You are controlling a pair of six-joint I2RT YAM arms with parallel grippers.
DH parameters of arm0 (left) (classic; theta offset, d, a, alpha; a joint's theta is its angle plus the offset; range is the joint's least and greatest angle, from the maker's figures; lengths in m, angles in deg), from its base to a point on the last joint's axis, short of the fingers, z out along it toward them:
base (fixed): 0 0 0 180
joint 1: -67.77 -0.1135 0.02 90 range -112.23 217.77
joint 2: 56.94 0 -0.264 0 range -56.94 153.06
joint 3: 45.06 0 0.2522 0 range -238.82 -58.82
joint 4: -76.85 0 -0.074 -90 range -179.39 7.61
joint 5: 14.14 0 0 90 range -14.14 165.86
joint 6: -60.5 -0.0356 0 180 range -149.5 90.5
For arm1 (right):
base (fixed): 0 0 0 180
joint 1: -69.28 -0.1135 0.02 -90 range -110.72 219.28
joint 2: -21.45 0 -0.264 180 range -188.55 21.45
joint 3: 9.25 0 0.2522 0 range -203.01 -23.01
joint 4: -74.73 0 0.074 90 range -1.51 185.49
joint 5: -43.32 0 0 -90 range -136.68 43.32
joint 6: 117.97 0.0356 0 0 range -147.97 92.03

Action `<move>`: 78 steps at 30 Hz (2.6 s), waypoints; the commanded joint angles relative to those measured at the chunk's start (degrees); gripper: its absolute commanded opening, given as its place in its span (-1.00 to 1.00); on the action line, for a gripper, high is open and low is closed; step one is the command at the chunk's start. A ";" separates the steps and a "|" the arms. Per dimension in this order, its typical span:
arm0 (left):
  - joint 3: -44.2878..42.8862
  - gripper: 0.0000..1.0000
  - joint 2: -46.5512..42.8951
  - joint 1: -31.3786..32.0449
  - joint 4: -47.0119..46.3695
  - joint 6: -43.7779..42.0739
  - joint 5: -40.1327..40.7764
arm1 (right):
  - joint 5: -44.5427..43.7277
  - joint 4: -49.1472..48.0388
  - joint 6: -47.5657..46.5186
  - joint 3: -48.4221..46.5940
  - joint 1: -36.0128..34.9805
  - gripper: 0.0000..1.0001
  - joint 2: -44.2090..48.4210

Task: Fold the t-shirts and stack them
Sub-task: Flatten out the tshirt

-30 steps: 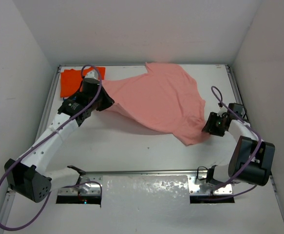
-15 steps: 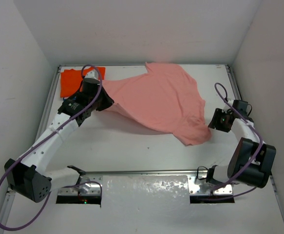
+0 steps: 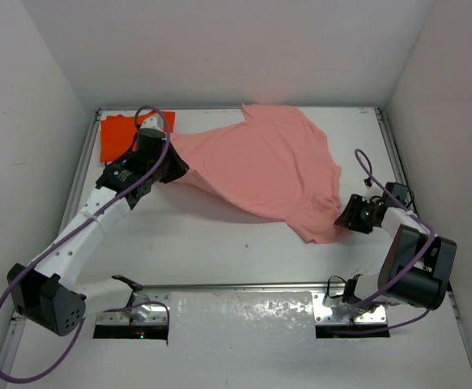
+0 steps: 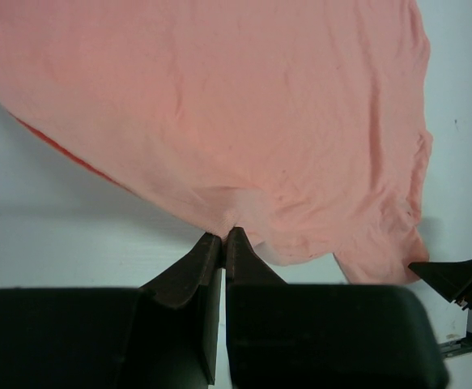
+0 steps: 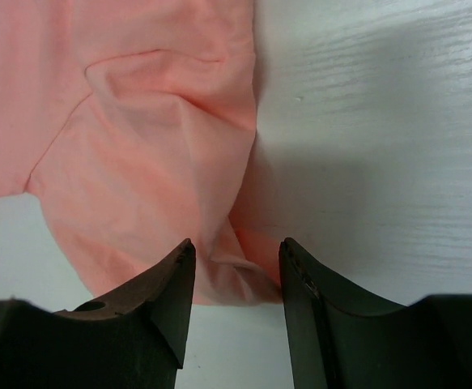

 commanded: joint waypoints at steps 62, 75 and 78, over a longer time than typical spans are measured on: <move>-5.92 -1.00 2.79 0.97 -5.94 -0.82 -3.27 | -8.86 10.63 4.57 -0.05 0.91 -0.20 3.79; -5.83 -1.00 3.58 0.97 -6.20 -0.11 -3.01 | -9.03 3.86 8.08 2.94 -3.58 -0.29 1.86; -5.83 -1.00 3.31 0.97 -5.85 -0.02 -2.84 | -9.91 3.24 8.26 3.03 -3.66 -0.42 1.77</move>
